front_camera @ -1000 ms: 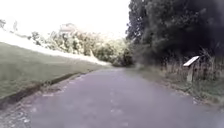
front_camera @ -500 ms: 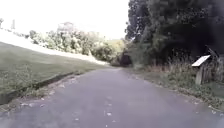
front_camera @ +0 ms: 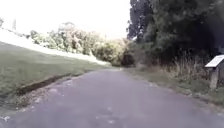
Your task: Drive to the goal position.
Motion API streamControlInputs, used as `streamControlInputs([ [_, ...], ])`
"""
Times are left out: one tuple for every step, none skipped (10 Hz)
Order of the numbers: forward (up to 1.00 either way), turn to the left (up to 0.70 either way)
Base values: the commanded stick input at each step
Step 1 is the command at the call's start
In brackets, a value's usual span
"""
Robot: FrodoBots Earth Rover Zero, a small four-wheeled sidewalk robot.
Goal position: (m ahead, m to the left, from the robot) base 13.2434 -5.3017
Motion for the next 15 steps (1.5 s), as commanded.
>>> streamControlInputs([
  [1.00, 0.00],
  [1.00, 0.00],
  [1.00, 0.00],
  [1.00, 0.00],
  [1.00, 0.00],
  [1.00, 0.00],
  [1.00, 0.00],
  [1.00, 0.00],
  [1.00, 0.00],
  [1.00, 0.00],
  [1.00, 0.00],
  [1.00, 0.00],
  [1.00, 0.00],
  [1.00, 0.00],
  [1.00, 0.00],
])
